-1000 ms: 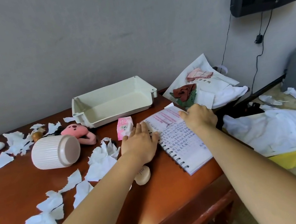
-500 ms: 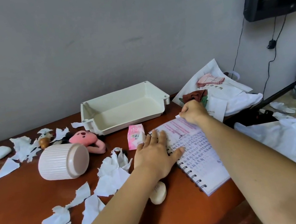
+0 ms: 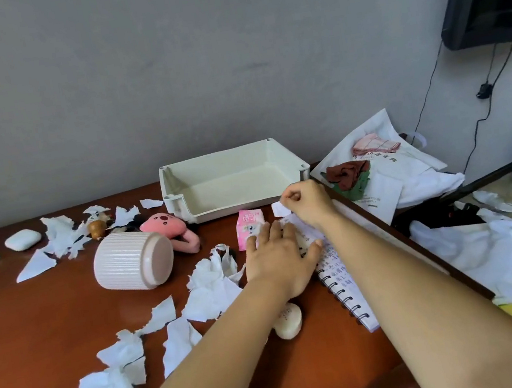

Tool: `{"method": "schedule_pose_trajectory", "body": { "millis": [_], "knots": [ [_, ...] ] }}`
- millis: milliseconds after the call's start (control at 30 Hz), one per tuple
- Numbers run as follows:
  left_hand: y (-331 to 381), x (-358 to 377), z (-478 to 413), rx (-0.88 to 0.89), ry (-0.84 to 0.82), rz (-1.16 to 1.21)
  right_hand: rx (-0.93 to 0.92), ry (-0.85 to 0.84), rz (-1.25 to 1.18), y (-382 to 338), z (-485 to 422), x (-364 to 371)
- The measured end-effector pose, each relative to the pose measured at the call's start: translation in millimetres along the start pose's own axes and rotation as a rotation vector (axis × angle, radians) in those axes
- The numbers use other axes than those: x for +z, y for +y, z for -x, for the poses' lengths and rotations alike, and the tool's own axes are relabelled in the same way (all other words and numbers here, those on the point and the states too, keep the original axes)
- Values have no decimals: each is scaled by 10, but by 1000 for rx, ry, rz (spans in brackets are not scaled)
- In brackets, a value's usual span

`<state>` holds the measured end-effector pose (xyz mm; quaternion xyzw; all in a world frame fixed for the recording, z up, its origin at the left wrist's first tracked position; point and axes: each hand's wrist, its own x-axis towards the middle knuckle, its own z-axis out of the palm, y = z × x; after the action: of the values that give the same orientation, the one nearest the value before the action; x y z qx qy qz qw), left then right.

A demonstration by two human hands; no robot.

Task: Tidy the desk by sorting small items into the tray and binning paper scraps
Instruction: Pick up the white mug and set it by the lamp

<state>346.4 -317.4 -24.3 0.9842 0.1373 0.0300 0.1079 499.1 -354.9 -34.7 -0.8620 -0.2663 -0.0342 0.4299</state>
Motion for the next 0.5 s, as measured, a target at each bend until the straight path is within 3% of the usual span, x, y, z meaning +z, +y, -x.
{"method": "schedule_pose_trajectory", "body": {
  "millis": [500],
  "knots": [
    [-1005,-812,563,-137,109,-153,-195,-206,122,-1229,321,150]
  ]
}}
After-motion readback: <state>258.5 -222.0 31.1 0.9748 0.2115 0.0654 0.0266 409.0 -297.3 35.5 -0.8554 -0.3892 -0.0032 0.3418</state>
